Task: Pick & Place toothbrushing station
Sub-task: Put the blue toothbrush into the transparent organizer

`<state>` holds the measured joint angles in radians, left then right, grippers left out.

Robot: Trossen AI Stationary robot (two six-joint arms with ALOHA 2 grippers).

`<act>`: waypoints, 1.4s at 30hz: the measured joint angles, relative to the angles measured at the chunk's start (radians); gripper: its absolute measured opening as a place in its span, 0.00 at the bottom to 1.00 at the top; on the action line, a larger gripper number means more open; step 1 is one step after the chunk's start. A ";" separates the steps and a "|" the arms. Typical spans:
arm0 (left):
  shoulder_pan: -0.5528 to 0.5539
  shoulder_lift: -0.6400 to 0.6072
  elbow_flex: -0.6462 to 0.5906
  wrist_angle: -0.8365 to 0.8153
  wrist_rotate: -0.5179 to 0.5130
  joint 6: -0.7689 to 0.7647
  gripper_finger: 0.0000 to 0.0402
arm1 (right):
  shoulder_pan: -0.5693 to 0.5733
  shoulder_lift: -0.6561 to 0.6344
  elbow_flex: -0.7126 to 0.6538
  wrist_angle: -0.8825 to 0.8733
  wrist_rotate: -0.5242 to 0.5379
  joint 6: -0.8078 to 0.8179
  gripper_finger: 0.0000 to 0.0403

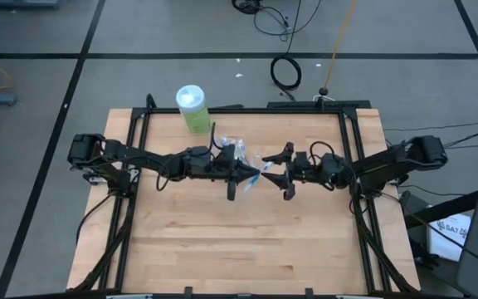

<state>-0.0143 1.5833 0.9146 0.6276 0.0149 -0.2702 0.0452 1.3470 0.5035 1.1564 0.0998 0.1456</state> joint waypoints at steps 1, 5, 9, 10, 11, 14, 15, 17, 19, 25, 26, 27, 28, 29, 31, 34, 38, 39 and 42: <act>0.000 0.000 0.000 -0.007 0.000 -0.001 0.01 | 0.000 0.007 0.001 0.010 -0.001 0.000 0.58; 0.000 0.000 0.000 -0.012 0.000 -0.004 0.01 | 0.000 0.032 0.001 0.041 -0.001 0.000 0.55; 0.000 0.000 0.000 -0.010 -0.017 -0.004 0.01 | 0.000 0.041 0.000 0.044 -0.001 -0.001 0.48; 0.000 0.000 0.000 -0.010 -0.017 -0.004 0.01 | 0.000 0.041 0.000 0.046 -0.001 -0.002 0.45; 0.000 0.000 0.000 -0.012 -0.017 -0.005 0.02 | 0.000 0.041 0.000 0.047 -0.001 -0.005 0.42; 0.000 0.000 0.000 -0.028 -0.017 -0.005 0.02 | 0.000 0.041 0.000 0.052 -0.036 -0.025 0.32; 0.000 0.000 0.000 -0.029 -0.021 -0.005 0.02 | 0.000 0.041 0.000 0.053 -0.054 -0.034 0.28; 0.000 0.000 0.000 -0.032 -0.024 -0.005 0.01 | 0.000 0.041 0.000 0.053 -0.077 -0.048 0.21; 0.000 0.000 0.000 -0.032 -0.024 0.000 0.01 | 0.000 0.041 0.000 0.053 -0.078 -0.052 0.15; 0.000 0.000 0.000 -0.034 -0.024 0.003 0.07 | 0.000 0.041 0.000 0.050 -0.077 -0.052 0.03; 0.000 0.000 0.000 -0.035 -0.024 0.004 0.08 | 0.000 0.041 0.000 0.049 -0.077 -0.052 0.03; 0.000 0.000 0.000 -0.035 -0.024 0.004 0.08 | 0.000 0.041 0.000 0.048 -0.077 -0.049 0.04; 0.000 0.000 0.000 -0.035 -0.024 0.005 0.08 | 0.000 0.041 0.000 0.048 -0.077 -0.043 0.05; 0.000 0.000 0.000 -0.035 -0.024 0.005 0.08 | 0.000 0.041 0.000 0.047 -0.076 -0.037 0.06; 0.000 0.000 0.000 -0.035 -0.024 0.007 0.08 | 0.000 0.041 0.000 0.044 -0.076 -0.033 0.07; 0.000 0.000 0.000 -0.048 -0.025 0.032 0.10 | 0.000 0.041 0.000 0.042 -0.076 -0.034 0.04; 0.000 0.000 0.000 -0.085 -0.026 0.061 0.16 | 0.000 0.030 0.000 0.020 -0.076 -0.034 0.03; 0.000 0.000 0.000 -0.094 -0.026 0.060 0.18 | 0.000 0.023 0.000 0.009 -0.075 -0.034 0.03; 0.000 0.000 0.000 -0.120 -0.027 0.053 0.25 | -0.005 -0.010 0.000 -0.043 -0.072 -0.034 0.05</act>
<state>-0.0143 1.5833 0.9142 0.5080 -0.0118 -0.2174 0.0401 1.3374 0.5030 1.1136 0.0274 0.1116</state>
